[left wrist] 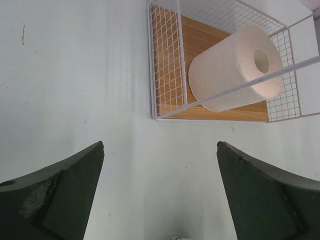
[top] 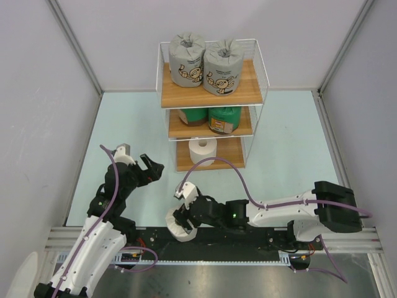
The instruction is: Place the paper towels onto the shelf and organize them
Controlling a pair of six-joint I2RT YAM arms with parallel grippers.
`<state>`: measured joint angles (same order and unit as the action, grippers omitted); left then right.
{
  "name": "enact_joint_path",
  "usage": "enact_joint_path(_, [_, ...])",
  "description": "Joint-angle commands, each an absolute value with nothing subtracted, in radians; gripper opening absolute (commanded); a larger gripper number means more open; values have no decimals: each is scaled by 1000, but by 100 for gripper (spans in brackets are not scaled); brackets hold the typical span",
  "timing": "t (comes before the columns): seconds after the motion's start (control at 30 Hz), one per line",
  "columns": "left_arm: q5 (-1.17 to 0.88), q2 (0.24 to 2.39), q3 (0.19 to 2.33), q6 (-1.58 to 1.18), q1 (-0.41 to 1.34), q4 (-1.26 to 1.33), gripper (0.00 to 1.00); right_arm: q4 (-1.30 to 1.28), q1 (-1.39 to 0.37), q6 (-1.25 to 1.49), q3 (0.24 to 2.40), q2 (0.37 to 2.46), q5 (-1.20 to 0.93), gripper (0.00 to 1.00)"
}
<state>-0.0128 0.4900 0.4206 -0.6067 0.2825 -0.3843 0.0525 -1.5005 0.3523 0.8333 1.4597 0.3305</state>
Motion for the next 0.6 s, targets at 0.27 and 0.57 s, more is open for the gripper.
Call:
enact_joint_path(0.27, [-21,477,416,-634,291,-377,100,-69,-1508,314,933,1511,365,74])
enact_joint_path(0.57, [-21,476,417,-634,293,-379,100,-69,-1519,365,933,1568,440,65])
